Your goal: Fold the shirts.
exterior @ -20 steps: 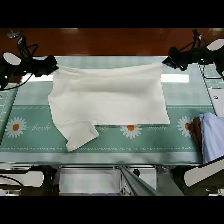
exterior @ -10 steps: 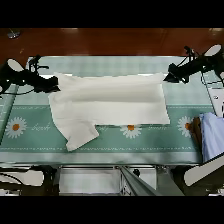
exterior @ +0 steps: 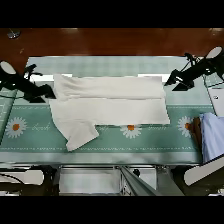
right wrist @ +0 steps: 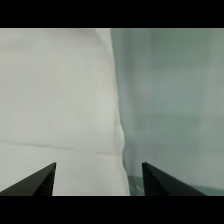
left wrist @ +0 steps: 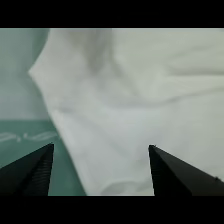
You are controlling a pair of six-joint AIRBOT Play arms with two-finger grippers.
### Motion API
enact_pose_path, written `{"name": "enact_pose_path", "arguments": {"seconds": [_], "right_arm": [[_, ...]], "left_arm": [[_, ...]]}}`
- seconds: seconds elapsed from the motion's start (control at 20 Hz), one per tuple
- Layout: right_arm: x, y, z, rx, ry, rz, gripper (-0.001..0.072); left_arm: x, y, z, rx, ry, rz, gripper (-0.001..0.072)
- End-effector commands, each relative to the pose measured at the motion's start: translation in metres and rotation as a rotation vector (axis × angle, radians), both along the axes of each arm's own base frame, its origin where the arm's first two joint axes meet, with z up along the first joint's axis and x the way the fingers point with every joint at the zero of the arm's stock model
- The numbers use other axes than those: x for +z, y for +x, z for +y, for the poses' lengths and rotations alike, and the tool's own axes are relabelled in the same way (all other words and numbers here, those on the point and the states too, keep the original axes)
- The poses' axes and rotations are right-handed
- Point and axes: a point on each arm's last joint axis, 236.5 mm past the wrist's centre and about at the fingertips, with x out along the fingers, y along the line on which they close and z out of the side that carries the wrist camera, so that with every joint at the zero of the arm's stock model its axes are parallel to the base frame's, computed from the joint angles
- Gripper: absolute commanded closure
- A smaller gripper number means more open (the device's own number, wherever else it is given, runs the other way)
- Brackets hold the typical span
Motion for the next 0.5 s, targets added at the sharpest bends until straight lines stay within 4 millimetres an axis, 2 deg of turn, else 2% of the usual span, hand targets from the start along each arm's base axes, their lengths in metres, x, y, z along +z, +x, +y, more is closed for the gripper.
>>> {"name": "enact_pose_path", "arguments": {"seconds": [0.0, 0.1, 0.15, 0.3, 0.45], "right_arm": [[0.011, -0.035, -0.037, -0.052, -0.053, -0.015, 0.0093], [0.01, -0.052, -0.026, -0.141, 0.021, -0.098, 0.0094], [0.009, -0.061, -0.016, -0.16, 0.057, -0.139, 0.0094], [-0.001, -0.093, 0.013, -0.194, 0.118, -0.183, 0.0094], [-0.007, -0.109, 0.031, -0.213, 0.183, -0.178, 0.0094]], "left_arm": [[-0.006, -0.075, 0.028, 0.112, -0.038, 0.147, 0.0007], [-0.021, -0.118, 0.021, 0.201, -0.12, 0.15, 0.0007], [-0.025, -0.128, 0.011, 0.267, -0.185, 0.114, 0.0007], [-0.03, -0.134, -0.014, 0.495, -0.336, -0.011, 0.0007], [-0.034, -0.133, -0.047, 0.507, -0.432, -0.058, 0.0007]]}}
